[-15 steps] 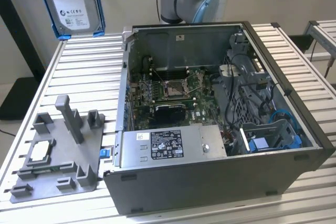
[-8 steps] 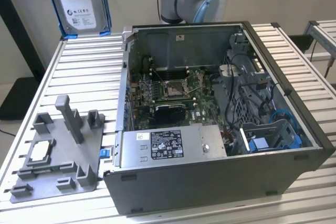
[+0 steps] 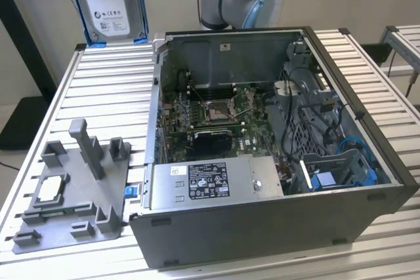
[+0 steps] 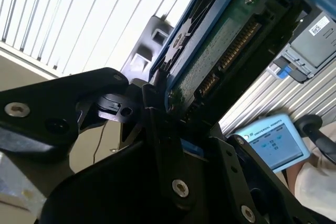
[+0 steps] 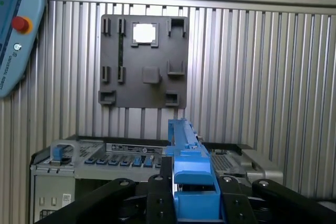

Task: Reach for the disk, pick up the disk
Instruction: 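Pick up the disk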

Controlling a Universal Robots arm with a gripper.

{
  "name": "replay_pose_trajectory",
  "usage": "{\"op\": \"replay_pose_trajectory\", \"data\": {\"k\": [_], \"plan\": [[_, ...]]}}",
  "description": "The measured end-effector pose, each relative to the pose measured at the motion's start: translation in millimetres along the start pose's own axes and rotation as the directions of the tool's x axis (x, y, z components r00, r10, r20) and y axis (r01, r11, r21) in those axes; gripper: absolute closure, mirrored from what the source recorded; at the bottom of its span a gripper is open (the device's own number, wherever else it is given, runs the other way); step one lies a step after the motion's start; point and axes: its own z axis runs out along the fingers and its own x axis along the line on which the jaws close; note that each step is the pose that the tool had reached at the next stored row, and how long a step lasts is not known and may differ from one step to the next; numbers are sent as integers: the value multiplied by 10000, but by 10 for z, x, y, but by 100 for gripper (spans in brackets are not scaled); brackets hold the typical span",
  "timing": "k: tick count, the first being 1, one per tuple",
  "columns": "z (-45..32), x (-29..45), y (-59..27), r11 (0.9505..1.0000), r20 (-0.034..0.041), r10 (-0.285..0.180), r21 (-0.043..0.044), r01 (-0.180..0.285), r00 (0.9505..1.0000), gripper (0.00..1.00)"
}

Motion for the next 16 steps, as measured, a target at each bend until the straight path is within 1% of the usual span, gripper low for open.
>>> {"op": "replay_pose_trajectory", "data": {"k": [4, 16], "plan": [[-2, 2, -75, 10000, 0, -7, 0, 7, 10000, 100], [-10, 11, -393, 10000, -1, -30, -3, 30, 10000, 100]]}}
